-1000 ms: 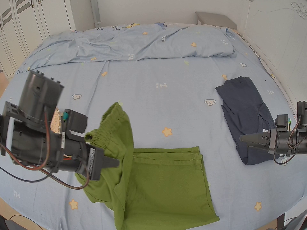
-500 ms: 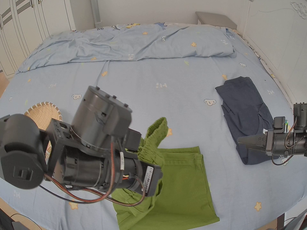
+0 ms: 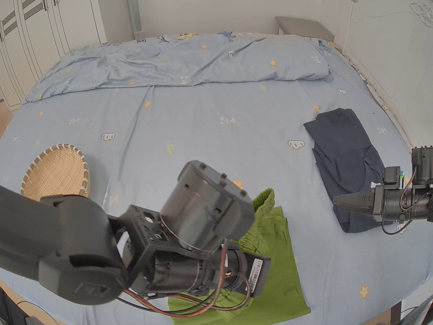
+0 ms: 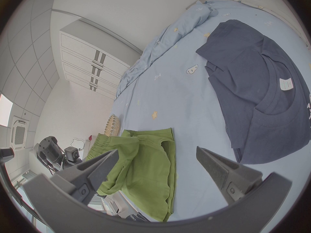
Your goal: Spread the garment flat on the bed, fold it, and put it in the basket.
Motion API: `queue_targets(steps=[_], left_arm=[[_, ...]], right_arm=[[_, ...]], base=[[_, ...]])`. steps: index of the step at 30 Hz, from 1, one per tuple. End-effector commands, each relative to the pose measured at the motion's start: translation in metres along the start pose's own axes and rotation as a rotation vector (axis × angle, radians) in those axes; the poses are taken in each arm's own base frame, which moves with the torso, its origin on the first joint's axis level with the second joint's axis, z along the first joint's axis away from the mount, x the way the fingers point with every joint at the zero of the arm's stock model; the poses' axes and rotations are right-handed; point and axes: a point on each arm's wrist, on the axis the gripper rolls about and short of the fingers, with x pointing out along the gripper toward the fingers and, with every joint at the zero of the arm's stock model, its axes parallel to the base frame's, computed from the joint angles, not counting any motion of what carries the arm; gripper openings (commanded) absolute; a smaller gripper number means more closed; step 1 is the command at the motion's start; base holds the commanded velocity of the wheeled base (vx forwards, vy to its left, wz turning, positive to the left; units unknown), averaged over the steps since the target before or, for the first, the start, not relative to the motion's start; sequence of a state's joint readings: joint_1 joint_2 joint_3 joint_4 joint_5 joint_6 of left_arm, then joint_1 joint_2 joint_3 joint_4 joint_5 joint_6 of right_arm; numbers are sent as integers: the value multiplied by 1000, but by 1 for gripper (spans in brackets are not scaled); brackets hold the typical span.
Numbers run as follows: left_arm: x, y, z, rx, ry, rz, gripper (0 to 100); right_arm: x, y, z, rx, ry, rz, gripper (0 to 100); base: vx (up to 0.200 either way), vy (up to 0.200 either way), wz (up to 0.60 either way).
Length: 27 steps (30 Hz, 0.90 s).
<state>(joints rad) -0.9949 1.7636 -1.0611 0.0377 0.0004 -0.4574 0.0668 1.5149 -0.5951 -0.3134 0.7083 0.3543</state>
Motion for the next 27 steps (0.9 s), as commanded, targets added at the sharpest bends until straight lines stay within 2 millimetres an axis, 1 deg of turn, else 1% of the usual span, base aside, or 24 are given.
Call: queue_targets(steps=[1, 7, 8, 12, 14, 17, 19, 21, 23, 24, 27], left_arm=[[26, -7, -12, 5, 46, 16, 0], [41, -7, -15, 2, 47, 43, 0], [43, -7, -16, 2, 47, 43, 100], [45, -12, -14, -22, 18, 21, 100], [46, -17, -12, -58, -23, -13, 100], [46, -20, -10, -87, -61, -41, 100], [45, -20, -9, -98, -70, -47, 100], [43, -16, -7, -128, -82, -43, 100], [40, -2, -4, -171, -92, -14, 100], [34, 8, 0, -199, -106, 2, 100], [4, 41, 8, -271, -162, 30, 100]], right_arm=[[0, -1, 0, 1, 0, 0, 100], [1, 0, -1, 2, 4, 0, 100], [1, -1, -1, 3, 5, -1, 100], [1, -1, 0, 2, 4, 0, 100], [1, -1, -1, 4, 6, -1, 100], [1, -1, -1, 4, 7, 0, 100], [2, -1, -1, 3, 8, 1, 100], [3, 1, -2, 0, 19, 11, 100], [6, 4, -5, -4, 35, 22, 100], [8, 8, -7, -11, 46, 35, 100], [15, 22, -13, -36, 89, 82, 100]], base=[[0, 0, 0], [0, 0, 0], [0, 0, 0], [0, 0, 0], [0, 0, 0], [0, 0, 0], [0, 0, 0], [0, 0, 0], [0, 0, 0], [0, 0, 0], [0, 0, 0]])
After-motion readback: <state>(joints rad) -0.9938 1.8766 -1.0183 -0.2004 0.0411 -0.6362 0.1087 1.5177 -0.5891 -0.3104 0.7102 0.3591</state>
